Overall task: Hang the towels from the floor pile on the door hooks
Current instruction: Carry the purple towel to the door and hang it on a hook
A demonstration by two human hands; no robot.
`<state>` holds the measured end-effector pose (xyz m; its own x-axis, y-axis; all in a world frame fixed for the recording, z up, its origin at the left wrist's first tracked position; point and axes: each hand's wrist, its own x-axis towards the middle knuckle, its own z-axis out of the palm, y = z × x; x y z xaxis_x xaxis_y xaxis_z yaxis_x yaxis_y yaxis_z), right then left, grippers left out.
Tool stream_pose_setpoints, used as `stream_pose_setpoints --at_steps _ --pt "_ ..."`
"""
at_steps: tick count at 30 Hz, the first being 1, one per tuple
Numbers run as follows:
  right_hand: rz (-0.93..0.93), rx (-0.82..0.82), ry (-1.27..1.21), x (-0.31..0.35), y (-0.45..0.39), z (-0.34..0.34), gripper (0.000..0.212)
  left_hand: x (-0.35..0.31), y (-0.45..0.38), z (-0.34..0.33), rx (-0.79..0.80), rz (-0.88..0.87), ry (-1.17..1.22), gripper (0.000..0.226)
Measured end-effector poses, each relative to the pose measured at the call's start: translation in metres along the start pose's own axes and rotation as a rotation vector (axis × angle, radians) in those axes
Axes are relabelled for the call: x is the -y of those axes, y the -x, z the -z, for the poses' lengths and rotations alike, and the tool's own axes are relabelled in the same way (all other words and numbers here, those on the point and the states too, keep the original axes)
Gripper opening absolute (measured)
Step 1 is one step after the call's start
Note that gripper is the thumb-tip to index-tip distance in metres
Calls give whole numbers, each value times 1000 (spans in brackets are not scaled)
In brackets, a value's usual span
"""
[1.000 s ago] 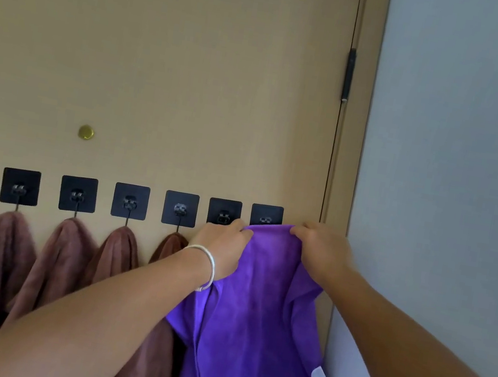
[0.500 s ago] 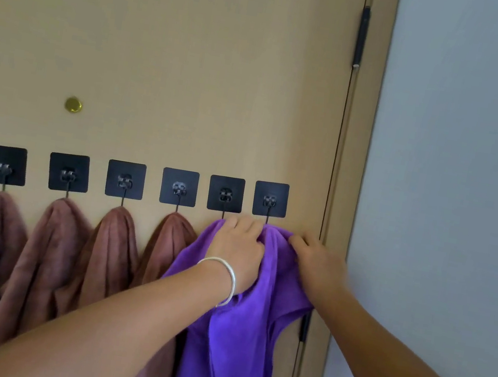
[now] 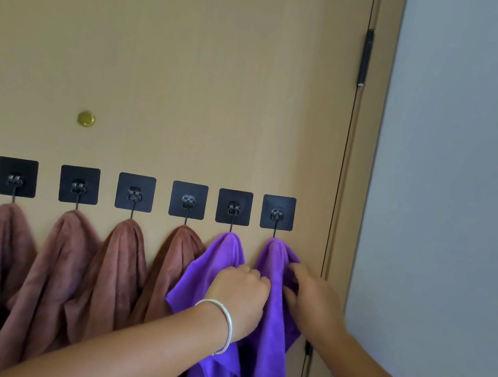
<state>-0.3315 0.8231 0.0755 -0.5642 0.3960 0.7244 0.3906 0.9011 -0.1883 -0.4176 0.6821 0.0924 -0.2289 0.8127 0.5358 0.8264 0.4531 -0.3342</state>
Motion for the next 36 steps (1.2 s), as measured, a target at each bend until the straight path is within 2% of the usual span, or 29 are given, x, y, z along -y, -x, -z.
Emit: stream_pose_setpoints --at_steps 4,5,7,9,10,11,13,16,18,21,23,25,27,29,31,34,36 --pt "24 165 38 8 14 -8 28 3 21 -6 93 -173 -80 28" --pt "3 131 21 9 18 -8 29 5 29 -10 29 -204 -44 29" --pt "-31 -77 -89 10 24 -7 31 14 44 -19 -237 -174 139 28" --pt "7 -262 -264 16 27 -2 30 23 61 -26 -510 -19 402 36" --pt "43 -277 -344 24 28 0 29 26 69 -28 -561 101 509 44" --pt "66 -254 -410 35 30 3 30 27 74 -30 -552 219 594 53" --pt "77 -183 -467 56 31 3 31 26 76 -36 -414 382 710 70" --pt "145 -230 -251 76 32 -1 26 21 65 -43 -300 454 875 81" --pt "174 -226 -118 82 30 0 27 18 56 -46 -260 459 1058 79" --pt "122 -123 23 81 27 1 31 13 46 -51 -202 436 1288 63" --pt "99 -82 85 75 25 1 35 12 42 -52 -216 438 1463 53" --pt "63 -65 107 71 23 0 42 18 39 -53 -230 434 1535 47" --pt "32 -31 160 71 21 -1 54 28 40 -55 -245 432 1340 43" --pt "21 -1 239 75 20 -5 63 40 43 -56 -292 379 944 41" --pt "24 -24 258 81 20 -8 63 52 47 -52 -261 294 679 43" --pt "116 -115 149 91 19 -11 54 71 45 -39 -127 207 490 49" --pt "218 -114 77 96 16 -12 54 81 41 -31 -79 145 390 51"
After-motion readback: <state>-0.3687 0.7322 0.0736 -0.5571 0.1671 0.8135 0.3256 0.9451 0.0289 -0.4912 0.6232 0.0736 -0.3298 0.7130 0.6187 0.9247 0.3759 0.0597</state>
